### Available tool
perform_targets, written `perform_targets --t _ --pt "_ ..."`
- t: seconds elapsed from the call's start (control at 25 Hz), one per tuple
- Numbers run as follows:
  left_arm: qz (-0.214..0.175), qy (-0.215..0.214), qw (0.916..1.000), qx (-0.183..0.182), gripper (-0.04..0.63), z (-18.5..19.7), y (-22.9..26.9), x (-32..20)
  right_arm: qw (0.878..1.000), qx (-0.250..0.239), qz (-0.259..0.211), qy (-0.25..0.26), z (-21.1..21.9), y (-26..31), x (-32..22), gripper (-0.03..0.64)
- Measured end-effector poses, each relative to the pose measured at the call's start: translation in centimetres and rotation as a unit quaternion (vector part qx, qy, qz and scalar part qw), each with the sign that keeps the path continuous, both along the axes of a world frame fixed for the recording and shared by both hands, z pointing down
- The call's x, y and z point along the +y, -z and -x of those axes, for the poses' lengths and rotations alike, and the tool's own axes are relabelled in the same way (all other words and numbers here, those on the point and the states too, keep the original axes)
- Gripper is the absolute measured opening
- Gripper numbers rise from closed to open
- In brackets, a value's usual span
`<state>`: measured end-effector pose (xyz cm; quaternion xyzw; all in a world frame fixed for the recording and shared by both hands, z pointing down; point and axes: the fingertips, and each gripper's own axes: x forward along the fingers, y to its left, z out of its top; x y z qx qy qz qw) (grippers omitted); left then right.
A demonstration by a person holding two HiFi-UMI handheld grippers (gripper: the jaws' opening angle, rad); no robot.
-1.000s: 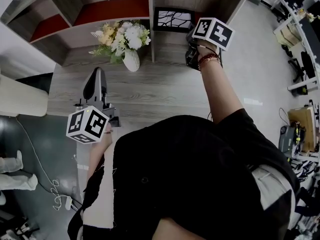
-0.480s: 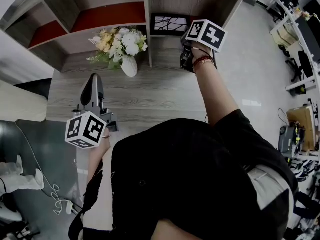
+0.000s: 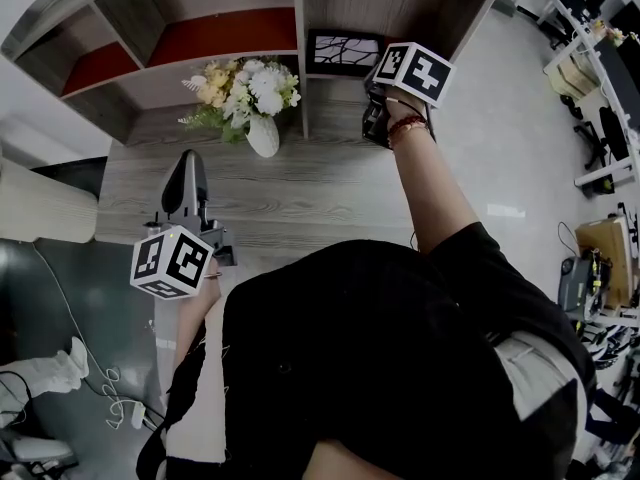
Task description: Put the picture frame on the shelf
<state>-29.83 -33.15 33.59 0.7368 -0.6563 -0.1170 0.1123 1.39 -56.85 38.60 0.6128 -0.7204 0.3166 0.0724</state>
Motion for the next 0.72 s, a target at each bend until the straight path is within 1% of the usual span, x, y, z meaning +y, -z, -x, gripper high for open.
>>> perform_targets --t 0.36,0.52,0.56,0.64,0.72 --pt "-0.003 0.003 1.0 -0.007 0.011 0.2 0.7 0.4 1.0 0.009 -0.006 -0.007 -0.1 -0.2 -0.2 0.061" --pt "0.001 0.002 1.0 -0.006 0.011 -0.1 0.4 0.7 1.0 0.012 -0.013 0.009 0.1 0.0 -0.3 0.061" --pt "0.002 0.002 1.0 -0.007 0.011 -0.2 0.4 0.8 1.0 0.017 -0.019 0.013 0.0 0.2 -0.3 0.067" --pt "0.003 0.0 1.0 -0.008 0.011 -0.3 0.4 1.1 0.999 0.029 -0.036 0.011 -0.4 1.0 -0.4 0.134" --pt "0.005 0.0 1.0 -0.008 0.011 -0.5 0.4 1.3 0.998 0.033 -0.051 0.01 -0.8 1.9 -0.3 0.153"
